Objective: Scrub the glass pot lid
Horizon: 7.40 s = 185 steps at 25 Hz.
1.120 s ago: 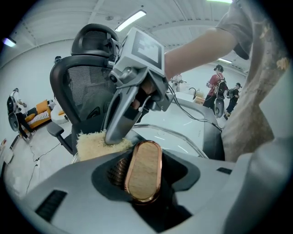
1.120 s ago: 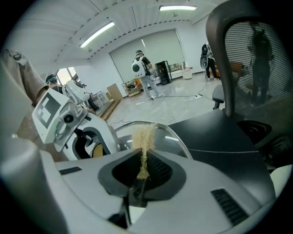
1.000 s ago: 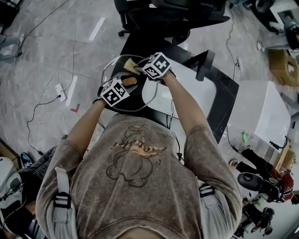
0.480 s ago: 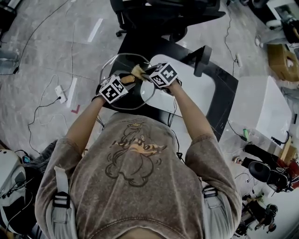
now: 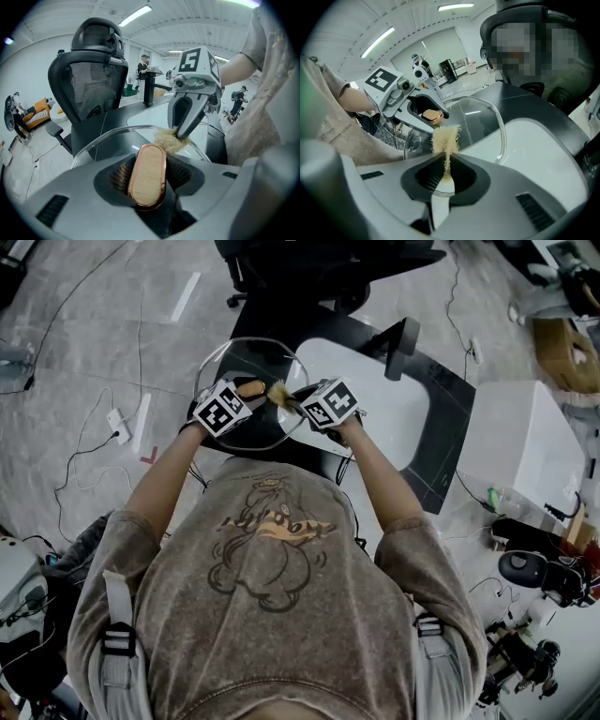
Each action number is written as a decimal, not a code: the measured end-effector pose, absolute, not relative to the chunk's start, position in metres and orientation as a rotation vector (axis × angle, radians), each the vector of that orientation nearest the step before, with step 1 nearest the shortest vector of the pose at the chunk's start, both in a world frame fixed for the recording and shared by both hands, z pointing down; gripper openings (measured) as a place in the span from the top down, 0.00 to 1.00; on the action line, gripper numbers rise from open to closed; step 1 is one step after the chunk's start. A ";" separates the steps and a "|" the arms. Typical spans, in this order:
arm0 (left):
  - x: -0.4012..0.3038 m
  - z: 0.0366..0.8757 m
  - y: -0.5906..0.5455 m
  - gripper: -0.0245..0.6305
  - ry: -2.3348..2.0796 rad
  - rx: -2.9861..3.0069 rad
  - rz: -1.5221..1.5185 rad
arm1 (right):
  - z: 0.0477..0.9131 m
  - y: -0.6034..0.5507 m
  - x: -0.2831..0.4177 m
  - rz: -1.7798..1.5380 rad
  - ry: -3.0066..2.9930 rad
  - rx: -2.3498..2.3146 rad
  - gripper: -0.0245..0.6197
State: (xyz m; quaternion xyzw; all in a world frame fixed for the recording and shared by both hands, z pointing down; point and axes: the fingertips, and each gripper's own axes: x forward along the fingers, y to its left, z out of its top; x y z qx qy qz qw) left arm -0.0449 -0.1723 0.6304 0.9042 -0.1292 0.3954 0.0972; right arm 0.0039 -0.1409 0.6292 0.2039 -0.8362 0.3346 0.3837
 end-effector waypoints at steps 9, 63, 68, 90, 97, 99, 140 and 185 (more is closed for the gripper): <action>-0.044 0.630 -0.172 0.66 -0.374 2.666 1.183 | 0.630 -0.107 -0.008 0.912 -2.115 0.594 0.90; -0.043 0.628 -0.169 0.66 -0.391 2.662 1.163 | 0.631 -0.053 -0.085 0.887 -2.199 0.511 0.90; -0.042 0.628 -0.169 0.66 -0.383 2.667 1.163 | 0.635 -0.048 -0.062 0.917 -2.184 0.523 0.90; -0.042 0.628 -0.171 0.66 -0.380 2.675 1.149 | 0.642 -0.105 0.032 1.066 -2.113 0.712 0.89; -0.041 0.628 -0.170 0.66 -0.375 2.681 1.149 | 0.645 -0.147 0.056 1.059 -2.072 0.843 0.89; -0.041 0.627 -0.170 0.66 -0.375 2.682 1.147 | 0.645 -0.157 0.057 1.048 -2.059 0.847 0.89; -0.042 0.632 -0.173 0.69 -0.311 2.680 1.208 | 0.642 -0.310 -0.028 0.720 -1.942 0.716 0.90; -0.040 0.628 -0.171 0.69 -0.367 2.730 1.108 | 0.631 -0.238 -0.197 0.557 -2.104 0.005 0.90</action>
